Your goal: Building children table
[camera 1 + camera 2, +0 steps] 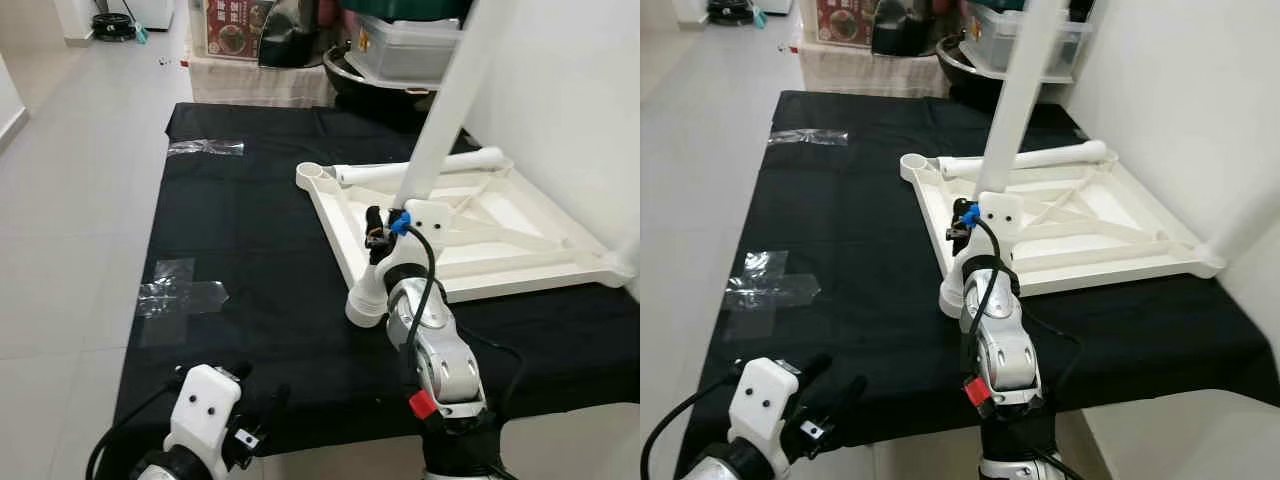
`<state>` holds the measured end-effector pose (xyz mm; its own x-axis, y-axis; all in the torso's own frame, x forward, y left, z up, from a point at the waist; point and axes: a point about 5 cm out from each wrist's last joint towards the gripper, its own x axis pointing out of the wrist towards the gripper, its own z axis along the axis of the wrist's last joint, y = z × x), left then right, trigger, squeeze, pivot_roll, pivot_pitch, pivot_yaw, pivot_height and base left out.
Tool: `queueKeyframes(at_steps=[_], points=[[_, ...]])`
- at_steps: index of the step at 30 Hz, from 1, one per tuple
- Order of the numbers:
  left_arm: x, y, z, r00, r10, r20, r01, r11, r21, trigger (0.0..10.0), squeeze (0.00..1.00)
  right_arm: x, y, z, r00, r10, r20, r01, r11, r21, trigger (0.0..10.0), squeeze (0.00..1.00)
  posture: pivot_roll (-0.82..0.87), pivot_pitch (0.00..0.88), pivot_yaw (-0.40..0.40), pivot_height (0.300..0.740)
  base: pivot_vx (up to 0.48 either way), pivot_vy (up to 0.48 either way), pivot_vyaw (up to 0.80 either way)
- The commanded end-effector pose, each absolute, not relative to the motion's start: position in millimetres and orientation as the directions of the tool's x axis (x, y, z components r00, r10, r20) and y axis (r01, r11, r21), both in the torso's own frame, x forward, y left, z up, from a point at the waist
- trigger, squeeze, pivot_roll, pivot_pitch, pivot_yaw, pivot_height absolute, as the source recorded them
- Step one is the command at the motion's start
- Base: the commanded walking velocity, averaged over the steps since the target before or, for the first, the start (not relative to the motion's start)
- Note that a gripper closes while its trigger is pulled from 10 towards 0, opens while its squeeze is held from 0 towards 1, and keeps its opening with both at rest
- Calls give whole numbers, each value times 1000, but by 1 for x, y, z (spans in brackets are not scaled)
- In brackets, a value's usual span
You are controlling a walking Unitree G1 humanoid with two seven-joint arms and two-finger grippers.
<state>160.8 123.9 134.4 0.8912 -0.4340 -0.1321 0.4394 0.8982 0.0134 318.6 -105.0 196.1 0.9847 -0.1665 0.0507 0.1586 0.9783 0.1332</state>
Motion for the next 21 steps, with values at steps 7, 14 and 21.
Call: queueKeyframes(at_steps=[7,14,21], points=[[158,123,132,892,-427,-149,433,901,13,10000,0,323,-81,179,964,-221,-150,251,941,227,10000,0,145,104,-130,740,0,0,0],[160,121,131,892,-430,-141,435,900,6,10000,0,330,-100,190,996,-82,-23,85,977,195,10000,1000,130,101,-132,740,0,0,0],[161,122,130,899,-414,-144,420,908,6,10000,0,340,-118,206,979,146,141,-171,967,190,10000,0,133,98,-136,740,0,0,0]])
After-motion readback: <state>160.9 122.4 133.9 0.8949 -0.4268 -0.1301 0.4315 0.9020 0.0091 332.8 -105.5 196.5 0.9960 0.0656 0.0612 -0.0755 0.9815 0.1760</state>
